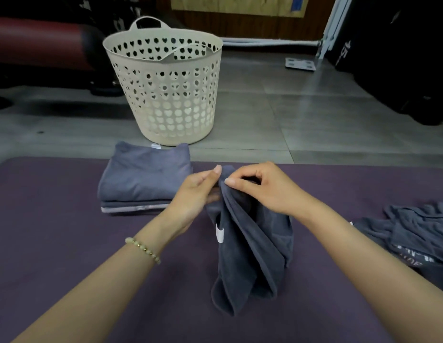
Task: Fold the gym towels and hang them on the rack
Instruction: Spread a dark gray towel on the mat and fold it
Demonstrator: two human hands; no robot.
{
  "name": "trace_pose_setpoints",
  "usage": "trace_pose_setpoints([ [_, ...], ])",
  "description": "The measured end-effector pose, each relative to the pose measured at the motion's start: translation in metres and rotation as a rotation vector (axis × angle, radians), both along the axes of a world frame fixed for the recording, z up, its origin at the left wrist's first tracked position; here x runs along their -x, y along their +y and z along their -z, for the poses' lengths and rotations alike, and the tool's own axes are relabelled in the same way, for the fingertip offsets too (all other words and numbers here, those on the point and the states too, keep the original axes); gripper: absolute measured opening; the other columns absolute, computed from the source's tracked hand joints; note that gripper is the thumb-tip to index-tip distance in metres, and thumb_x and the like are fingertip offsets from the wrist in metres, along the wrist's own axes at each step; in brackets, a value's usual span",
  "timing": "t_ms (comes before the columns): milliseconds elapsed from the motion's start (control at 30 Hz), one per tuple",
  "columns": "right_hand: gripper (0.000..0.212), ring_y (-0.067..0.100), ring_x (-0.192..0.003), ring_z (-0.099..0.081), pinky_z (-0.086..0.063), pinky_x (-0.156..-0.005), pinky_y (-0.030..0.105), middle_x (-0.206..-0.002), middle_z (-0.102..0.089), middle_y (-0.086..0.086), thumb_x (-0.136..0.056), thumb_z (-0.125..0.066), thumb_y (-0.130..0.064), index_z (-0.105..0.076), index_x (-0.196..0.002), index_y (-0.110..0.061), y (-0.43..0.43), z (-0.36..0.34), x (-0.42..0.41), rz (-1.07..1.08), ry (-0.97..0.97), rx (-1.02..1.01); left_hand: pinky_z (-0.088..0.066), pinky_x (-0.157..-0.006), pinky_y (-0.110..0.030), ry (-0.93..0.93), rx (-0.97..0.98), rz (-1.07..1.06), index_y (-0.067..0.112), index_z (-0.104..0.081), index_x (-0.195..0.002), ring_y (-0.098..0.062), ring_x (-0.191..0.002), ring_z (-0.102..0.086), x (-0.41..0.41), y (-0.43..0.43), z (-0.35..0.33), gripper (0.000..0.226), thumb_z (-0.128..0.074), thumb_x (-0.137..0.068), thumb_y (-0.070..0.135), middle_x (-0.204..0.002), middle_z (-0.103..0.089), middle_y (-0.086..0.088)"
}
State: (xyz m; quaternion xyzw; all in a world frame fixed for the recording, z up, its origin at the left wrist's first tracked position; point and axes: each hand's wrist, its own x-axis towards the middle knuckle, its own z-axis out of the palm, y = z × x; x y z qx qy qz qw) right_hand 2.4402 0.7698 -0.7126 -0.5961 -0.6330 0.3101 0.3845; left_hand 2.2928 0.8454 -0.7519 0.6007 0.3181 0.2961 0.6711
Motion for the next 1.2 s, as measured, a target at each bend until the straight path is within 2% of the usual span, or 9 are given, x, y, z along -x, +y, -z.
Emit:
trace_pose_setpoints([
  [200,0.009,-0.001,-0.075,-0.065,-0.049,-0.076,0.012,-0.079,-0.073,-0.011,-0.086,-0.069,-0.017,-0.074,-0.08,-0.019,0.011,0.016,0.005,0.234,0.156,-0.07,-0.054,-0.086,-0.022,-0.037,0.063,-0.028,0.004,-0.064,-0.111,-0.016,-0.102,-0.068,-0.005,-0.002,0.005,0.041,-0.035,-0.102,0.031,-0.108,-0.071,-0.012],
  [367,0.008,0.006,-0.071,-0.067,-0.052,-0.071,0.014,-0.078,-0.074,0.004,-0.082,-0.073,-0.015,-0.074,-0.083,-0.008,0.014,0.023,0.01,0.36,0.419,-0.031,-0.051,-0.071,-0.012,-0.045,0.003,-0.044,0.015,-0.07,-0.094,-0.004,-0.086,-0.069,-0.007,-0.007,0.004,0.032,-0.042,-0.099,0.03,-0.087,-0.075,0.004],
  [600,0.01,0.0,-0.075,-0.065,-0.047,-0.07,0.012,-0.079,-0.073,-0.007,-0.088,-0.066,-0.025,-0.069,-0.089,-0.016,0.017,0.034,0.001,0.34,0.561,0.069,-0.053,-0.071,-0.027,-0.08,-0.097,-0.185,-0.002,-0.061,-0.082,-0.018,-0.073,-0.063,-0.009,-0.007,0.015,0.027,-0.056,-0.094,0.022,-0.078,-0.068,-0.02],
  [667,0.013,0.001,-0.077,-0.064,-0.048,-0.072,0.012,-0.084,-0.071,-0.005,-0.084,-0.07,-0.023,-0.065,-0.092,-0.015,0.015,0.038,-0.003,0.258,0.456,0.056,-0.046,-0.073,-0.033,-0.092,-0.114,-0.224,-0.004,-0.055,-0.082,-0.023,-0.074,-0.052,-0.01,-0.002,0.017,0.031,-0.055,-0.095,0.024,-0.077,-0.056,-0.023],
  [800,0.026,0.008,-0.083,-0.067,-0.054,-0.075,0.022,-0.089,-0.071,-0.003,-0.077,-0.078,-0.028,-0.07,-0.094,-0.011,0.008,0.062,-0.015,0.153,0.086,0.195,-0.04,-0.073,-0.023,-0.051,-0.186,-0.31,0.016,-0.047,-0.076,-0.01,-0.073,-0.043,-0.013,0.006,0.017,0.028,-0.046,-0.1,0.03,-0.079,-0.044,-0.008],
  [933,0.013,0.009,-0.084,-0.068,-0.054,-0.079,0.022,-0.089,-0.072,-0.006,-0.083,-0.072,-0.027,-0.069,-0.09,-0.016,0.004,0.076,-0.026,0.12,0.189,0.305,-0.054,-0.079,-0.029,-0.203,0.057,-0.386,0.02,-0.046,-0.087,-0.011,-0.081,-0.064,-0.009,0.013,0.018,0.023,-0.033,-0.103,0.031,-0.095,-0.064,-0.002],
  [1033,0.008,0.001,-0.072,-0.062,-0.047,-0.069,0.012,-0.078,-0.069,-0.008,-0.089,-0.065,-0.022,-0.065,-0.083,-0.016,0.007,0.078,-0.03,0.122,0.311,0.353,-0.054,-0.058,-0.021,-0.285,0.199,-0.515,0.022,-0.039,-0.081,-0.009,-0.061,-0.056,-0.001,0.024,0.019,0.026,-0.031,-0.104,0.031,-0.078,-0.052,-0.003],
  [1100,0.008,0.005,-0.076,-0.059,-0.046,-0.072,0.013,-0.08,-0.067,-0.005,-0.087,-0.068,-0.018,-0.064,-0.081,-0.017,0.01,0.09,-0.039,0.238,0.188,0.266,-0.047,-0.048,-0.016,-0.182,0.098,-0.597,0.019,-0.035,-0.077,-0.005,-0.05,-0.048,0.009,0.031,0.028,0.029,-0.032,-0.104,0.028,-0.067,-0.043,-0.002],
  [1200,0.007,0.01,-0.088,-0.061,-0.046,-0.082,0.018,-0.092,-0.066,-0.001,-0.086,-0.07,-0.018,-0.064,-0.086,-0.022,0.001,0.116,-0.056,0.393,0.185,0.283,-0.048,-0.053,-0.014,0.053,-0.121,-0.537,0.015,-0.039,-0.077,0.0,-0.051,-0.057,0.026,0.029,0.058,0.03,-0.034,-0.104,0.027,-0.068,-0.056,-0.004],
])
